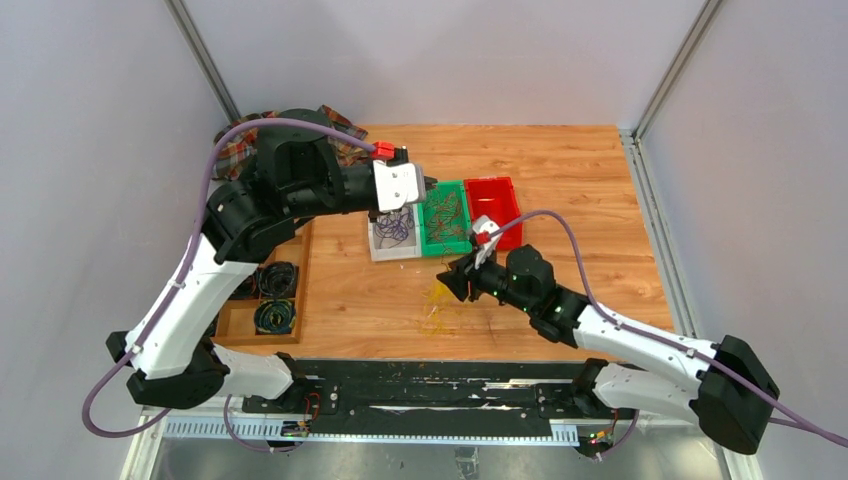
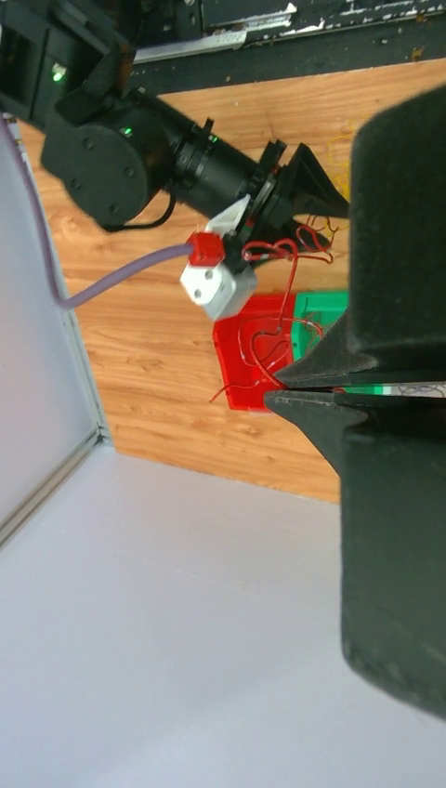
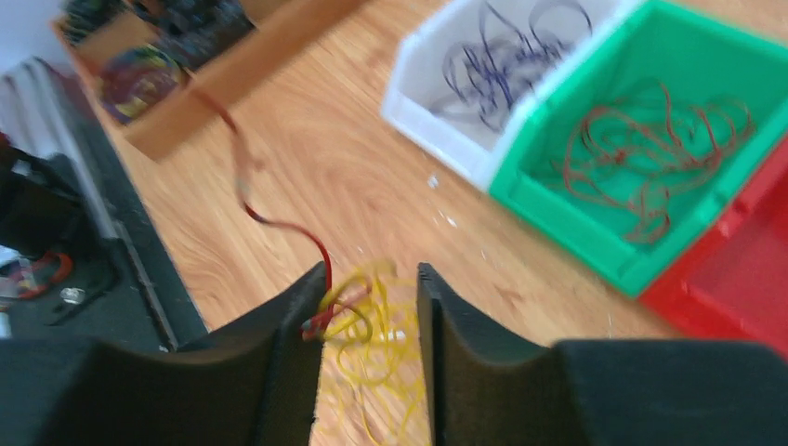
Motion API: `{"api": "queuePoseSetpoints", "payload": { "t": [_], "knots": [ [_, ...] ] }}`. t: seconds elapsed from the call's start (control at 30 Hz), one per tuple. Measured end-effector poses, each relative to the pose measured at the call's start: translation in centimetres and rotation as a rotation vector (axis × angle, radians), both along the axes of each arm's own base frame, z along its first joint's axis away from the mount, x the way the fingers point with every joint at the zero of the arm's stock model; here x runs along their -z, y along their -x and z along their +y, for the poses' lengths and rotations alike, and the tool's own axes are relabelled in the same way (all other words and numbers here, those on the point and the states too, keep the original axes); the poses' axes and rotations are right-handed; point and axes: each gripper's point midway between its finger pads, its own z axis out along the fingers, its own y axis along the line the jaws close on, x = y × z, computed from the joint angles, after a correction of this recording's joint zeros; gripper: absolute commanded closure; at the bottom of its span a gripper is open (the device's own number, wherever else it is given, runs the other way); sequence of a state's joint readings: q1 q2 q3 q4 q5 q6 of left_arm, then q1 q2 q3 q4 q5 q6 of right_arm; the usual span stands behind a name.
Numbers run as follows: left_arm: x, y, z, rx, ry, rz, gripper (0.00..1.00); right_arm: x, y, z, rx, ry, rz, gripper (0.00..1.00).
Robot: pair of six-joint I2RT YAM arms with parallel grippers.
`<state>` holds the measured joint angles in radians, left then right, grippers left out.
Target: Untangle the cables
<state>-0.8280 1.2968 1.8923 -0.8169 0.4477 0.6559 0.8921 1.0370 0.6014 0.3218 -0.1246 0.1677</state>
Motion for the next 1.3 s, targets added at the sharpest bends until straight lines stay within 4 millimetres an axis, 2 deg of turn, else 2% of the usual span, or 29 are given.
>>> {"api": "queuePoseSetpoints", "payload": {
  "t": [0.07,0.2,0.33,0.6,0.67,0.8,0.97,1.2,1.3],
  "knots": [
    [-0.4,-0.2,0.2,-0.015,0.004,-0.009,0.99,2.8,0.0,-1.1,0.044,0.027,0.020,0.69],
    [-1.4,-0.5,0.6,-0.046,0.019,-0.036,0.99,8.6,0.3,-3.8,0.136,0.110,0.085,0.71],
    [-2.7,-1.2,1.0,-0.084,0.033,-0.070,1.00,11.5,0.5,-5.6,0.203,0.149,0.121,0.72],
    [-3.8,-4.5,1.4,-0.231,0.035,-0.130,0.99,13.0,0.5,-6.8,0.273,0.131,0.152,0.71],
    [-4.1,-5.2,1.5,-0.263,0.042,-0.142,0.99,13.6,0.6,-7.1,0.285,0.134,0.170,0.73],
    [-5.3,-6.4,1.6,-0.318,0.069,-0.176,0.99,14.4,0.8,-7.5,0.304,0.136,0.194,0.86],
    [-9.4,-7.4,2.7,-0.399,0.161,-0.273,0.99,15.0,1.1,-7.9,0.324,0.127,0.220,0.93],
    [-16.5,-7.2,5.3,-0.497,0.331,-0.432,0.99,15.8,1.4,-8.2,0.342,0.123,0.254,0.99],
    [-18.6,-7.1,6.3,-0.538,0.395,-0.487,0.99,16.0,1.5,-8.3,0.345,0.120,0.263,0.99]
  ]
}}
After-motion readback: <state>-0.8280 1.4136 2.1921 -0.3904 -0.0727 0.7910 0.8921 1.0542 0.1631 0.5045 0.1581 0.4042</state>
